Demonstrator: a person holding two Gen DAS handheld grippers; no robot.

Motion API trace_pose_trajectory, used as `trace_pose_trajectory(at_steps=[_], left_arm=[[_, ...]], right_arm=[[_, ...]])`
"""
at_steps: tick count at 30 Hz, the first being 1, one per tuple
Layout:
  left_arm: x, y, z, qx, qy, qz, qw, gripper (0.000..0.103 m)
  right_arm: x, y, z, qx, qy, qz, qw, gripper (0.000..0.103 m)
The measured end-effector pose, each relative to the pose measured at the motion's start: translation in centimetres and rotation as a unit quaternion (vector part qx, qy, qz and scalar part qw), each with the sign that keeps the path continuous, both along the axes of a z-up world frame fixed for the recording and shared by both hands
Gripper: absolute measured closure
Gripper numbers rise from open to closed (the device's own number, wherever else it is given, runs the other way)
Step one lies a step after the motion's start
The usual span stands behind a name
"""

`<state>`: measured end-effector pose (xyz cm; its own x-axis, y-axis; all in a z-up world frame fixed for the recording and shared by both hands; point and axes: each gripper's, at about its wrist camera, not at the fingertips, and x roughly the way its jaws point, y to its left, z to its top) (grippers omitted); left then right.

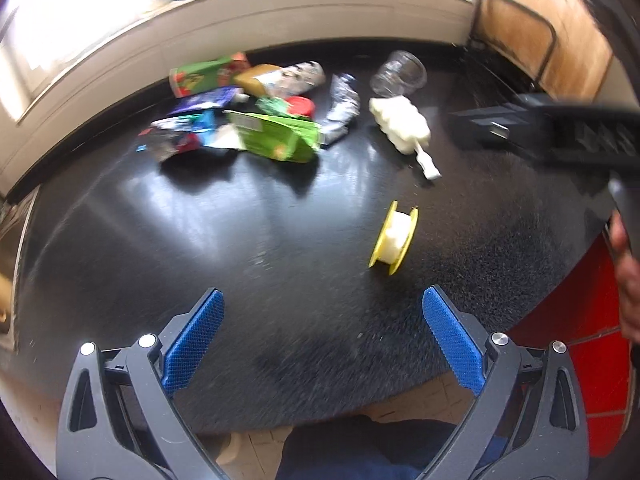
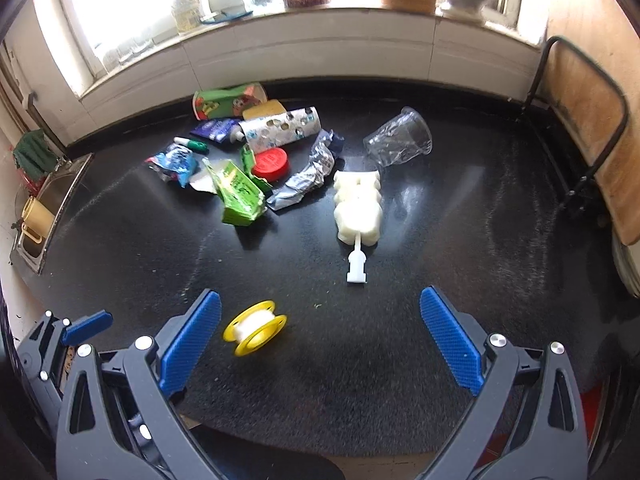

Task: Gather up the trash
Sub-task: 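Grasp the yellow tape spool with the left tool while the right tool grasps the white foam piece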

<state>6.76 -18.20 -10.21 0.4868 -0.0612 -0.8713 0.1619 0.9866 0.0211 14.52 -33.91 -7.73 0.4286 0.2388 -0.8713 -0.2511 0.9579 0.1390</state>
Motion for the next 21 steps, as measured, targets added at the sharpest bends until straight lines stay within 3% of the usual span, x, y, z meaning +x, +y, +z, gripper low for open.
trace_pose_trajectory(at_steps=[6, 9, 12, 15, 16, 17, 18, 19, 21], left_arm=[[2.7, -2.2, -5.0, 0.004, -0.003, -0.038, 0.9992, 0.011], [3.8, -2.9, -6.7, 0.027, -0.001, -0.056, 0.9981, 0.019], [4.6, -2.9, -7.0, 0.016, -0.010, -0.060, 0.9981, 0.021], [5.1, -2.9, -6.7, 0.005, -0.011, -0.059, 0.9982, 0.035], [5.2, -3.0, -6.6, 0.002, -0.011, -0.060, 0.9982, 0.046], [5.4, -3.0, -6.4, 0.004, -0.012, -0.059, 0.9982, 0.060], [5.6, -3.0, -6.3, 0.003, -0.011, -0.062, 0.9980, 0.068], [5.9, -3.0, -6.2, 0.003, -0.007, -0.063, 0.9980, 0.085], [6.2, -2.7, -5.7, 0.001, -0.004, -0.057, 0.9984, 0.086]], right_arm=[[5.3, 0.6, -5.9, -0.015, 0.032, 0.012, 0.999, 0.007], [7.7, 0.8, -8.0, -0.021, 0.049, 0.012, 0.998, 0.010], [9.3, 1.0, -9.1, -0.027, 0.057, 0.016, 0.998, 0.018], [10.1, 1.1, -9.4, -0.035, 0.055, 0.018, 0.998, 0.037], [10.2, 1.1, -9.1, -0.035, 0.052, 0.018, 0.998, 0.056], [10.3, 1.0, -9.1, -0.031, 0.054, 0.019, 0.998, 0.068], [10.3, 1.0, -8.9, -0.026, 0.054, 0.019, 0.998, 0.069], [10.2, 0.9, -8.5, -0.027, 0.050, 0.017, 0.998, 0.074], [10.1, 1.1, -7.6, -0.029, 0.042, 0.018, 0.999, 0.076]])
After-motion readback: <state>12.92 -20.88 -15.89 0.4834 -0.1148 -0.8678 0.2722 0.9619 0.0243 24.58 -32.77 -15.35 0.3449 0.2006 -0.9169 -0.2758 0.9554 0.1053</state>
